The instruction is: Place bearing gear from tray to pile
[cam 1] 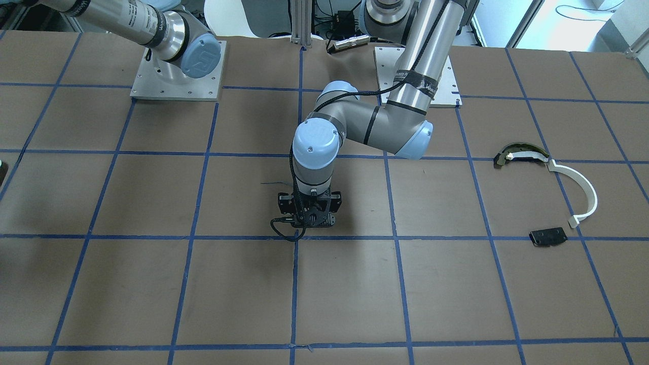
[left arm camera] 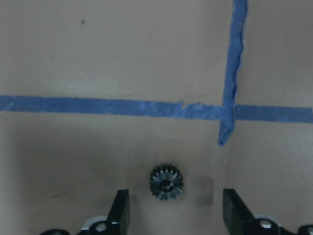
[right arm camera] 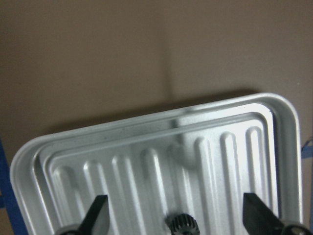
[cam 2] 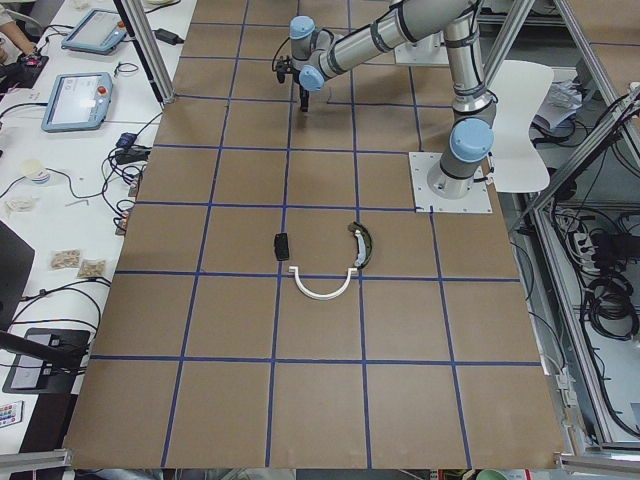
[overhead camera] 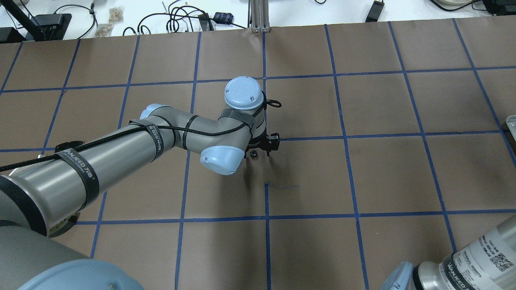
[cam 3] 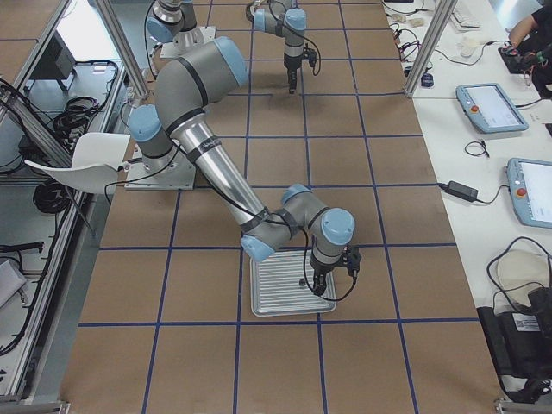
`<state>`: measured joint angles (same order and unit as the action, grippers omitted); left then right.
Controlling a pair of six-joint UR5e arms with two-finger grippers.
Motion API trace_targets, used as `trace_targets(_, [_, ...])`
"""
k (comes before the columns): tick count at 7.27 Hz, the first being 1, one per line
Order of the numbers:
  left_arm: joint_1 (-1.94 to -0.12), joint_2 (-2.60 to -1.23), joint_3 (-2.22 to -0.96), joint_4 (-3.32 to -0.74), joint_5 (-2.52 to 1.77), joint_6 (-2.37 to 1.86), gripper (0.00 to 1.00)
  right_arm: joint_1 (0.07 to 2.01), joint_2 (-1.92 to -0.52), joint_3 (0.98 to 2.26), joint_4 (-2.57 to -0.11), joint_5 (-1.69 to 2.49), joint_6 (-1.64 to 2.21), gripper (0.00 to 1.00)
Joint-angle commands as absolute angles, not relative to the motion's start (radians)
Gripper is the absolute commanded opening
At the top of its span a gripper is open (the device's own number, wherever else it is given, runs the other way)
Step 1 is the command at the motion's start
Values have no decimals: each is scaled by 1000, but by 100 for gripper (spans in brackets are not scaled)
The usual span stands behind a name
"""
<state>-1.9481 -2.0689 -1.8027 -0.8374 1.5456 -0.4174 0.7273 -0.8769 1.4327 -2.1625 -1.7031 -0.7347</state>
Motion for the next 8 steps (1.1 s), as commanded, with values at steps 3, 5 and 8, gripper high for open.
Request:
trace_targets(3, [-1948,-2074,-1804,-834,1566,-399,60,698,-870,1434,-2099,-1744,-727,54])
trace_targets(5, [-1948,-2075,-1804,-834,1565,-388,23,696,-871,1434,-2097,-1743,-727,33])
trace_targets(8, [-1927,-2042,-1793,-834,1603,-304,0,698,-870,1425,-2097,-1732,-727,0])
